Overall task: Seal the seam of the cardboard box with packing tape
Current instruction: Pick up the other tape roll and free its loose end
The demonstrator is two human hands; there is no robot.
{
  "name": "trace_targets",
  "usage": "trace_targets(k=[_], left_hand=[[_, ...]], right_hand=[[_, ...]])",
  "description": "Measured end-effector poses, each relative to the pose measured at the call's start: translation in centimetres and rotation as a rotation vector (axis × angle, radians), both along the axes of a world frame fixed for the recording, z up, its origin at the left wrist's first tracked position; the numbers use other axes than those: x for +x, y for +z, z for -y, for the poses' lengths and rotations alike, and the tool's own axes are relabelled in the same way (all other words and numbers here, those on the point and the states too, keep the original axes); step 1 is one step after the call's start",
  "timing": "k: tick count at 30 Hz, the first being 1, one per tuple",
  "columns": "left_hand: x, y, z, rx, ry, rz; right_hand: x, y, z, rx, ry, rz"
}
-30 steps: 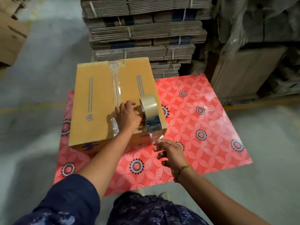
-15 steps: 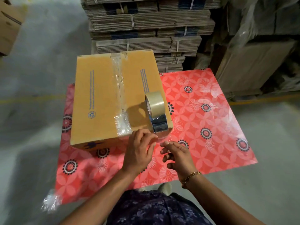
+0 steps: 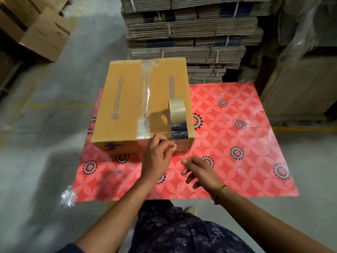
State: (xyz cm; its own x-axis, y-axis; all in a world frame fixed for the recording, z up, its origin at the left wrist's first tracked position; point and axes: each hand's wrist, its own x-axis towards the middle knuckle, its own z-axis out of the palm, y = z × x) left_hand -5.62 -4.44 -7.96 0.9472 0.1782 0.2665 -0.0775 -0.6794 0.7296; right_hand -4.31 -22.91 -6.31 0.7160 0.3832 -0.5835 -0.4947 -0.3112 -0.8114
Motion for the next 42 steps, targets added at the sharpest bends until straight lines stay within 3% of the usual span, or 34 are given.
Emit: trace_targets(k=[7, 16, 20, 34, 42], left_hand=[[-0.2, 0.0, 0.7, -0.026, 0.048, -0.034], [-0.2, -0.4, 0.7, -0.063, 0.057, -0.068], [-0.2, -0.5, 0.5, -0.104, 0.056, -0.079], [-0.9, -0.1, 1.9, -0.557, 0.102, -0.324], [-0.3, 0.6, 1.1, -0.659, 0.135, -0.350]], right_hand=[[2.7, -1.3, 2.2, -0.185, 0.008, 0.626], [5.5, -1.1, -0.2, -0.258, 0.152, 0.861], [5.5, -1.2, 0.1, -0.272, 0.165, 0.867], [5.7, -1.5, 0.2, -0.259, 0.136, 0.784], [5.9, -0.9, 0.4, -0.178, 0.062, 0.609]])
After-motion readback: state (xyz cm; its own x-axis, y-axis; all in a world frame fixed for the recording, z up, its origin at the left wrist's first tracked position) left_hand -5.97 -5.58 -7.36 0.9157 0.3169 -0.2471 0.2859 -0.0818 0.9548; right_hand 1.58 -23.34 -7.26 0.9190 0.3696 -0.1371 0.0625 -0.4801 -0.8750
